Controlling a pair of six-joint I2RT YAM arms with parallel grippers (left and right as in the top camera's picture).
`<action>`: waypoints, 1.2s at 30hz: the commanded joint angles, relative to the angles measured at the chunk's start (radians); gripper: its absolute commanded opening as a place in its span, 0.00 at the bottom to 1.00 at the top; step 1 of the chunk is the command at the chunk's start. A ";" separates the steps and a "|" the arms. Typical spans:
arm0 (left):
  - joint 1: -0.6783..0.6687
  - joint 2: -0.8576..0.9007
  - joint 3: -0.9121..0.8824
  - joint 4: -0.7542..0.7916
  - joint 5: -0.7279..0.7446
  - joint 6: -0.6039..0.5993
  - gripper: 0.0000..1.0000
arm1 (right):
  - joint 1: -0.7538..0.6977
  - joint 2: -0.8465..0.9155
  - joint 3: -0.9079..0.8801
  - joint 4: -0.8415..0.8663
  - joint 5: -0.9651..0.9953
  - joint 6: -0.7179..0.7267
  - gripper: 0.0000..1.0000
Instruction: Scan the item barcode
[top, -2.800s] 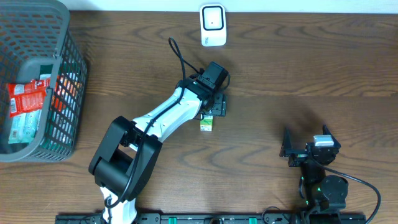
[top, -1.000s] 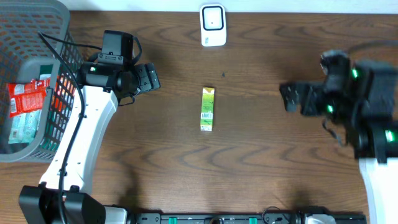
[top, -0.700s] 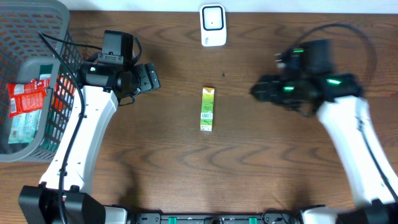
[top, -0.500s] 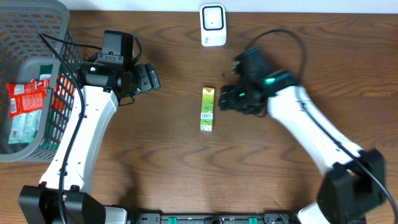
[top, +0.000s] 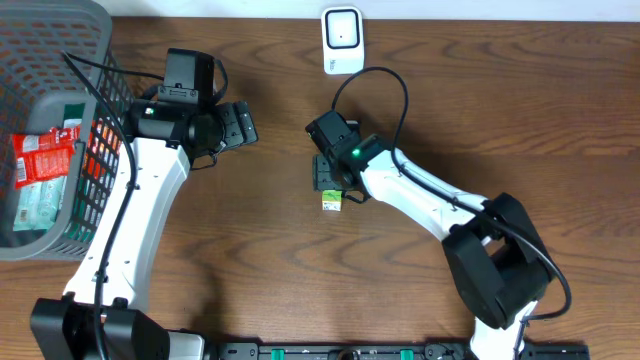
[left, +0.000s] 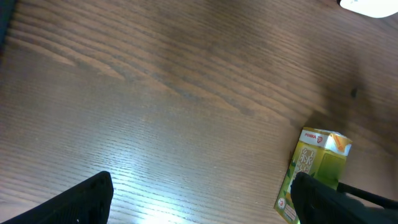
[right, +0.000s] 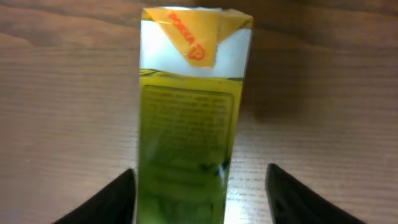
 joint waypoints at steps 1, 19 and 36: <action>0.003 0.006 0.005 -0.003 -0.005 0.013 0.92 | 0.019 0.014 0.003 -0.001 0.028 0.015 0.50; 0.003 0.006 0.005 -0.003 -0.005 0.013 0.92 | -0.161 -0.015 0.004 -0.087 0.043 -0.110 0.17; 0.002 0.006 0.005 -0.003 -0.005 0.013 0.92 | -0.576 -0.054 0.004 -0.256 0.100 -0.401 0.37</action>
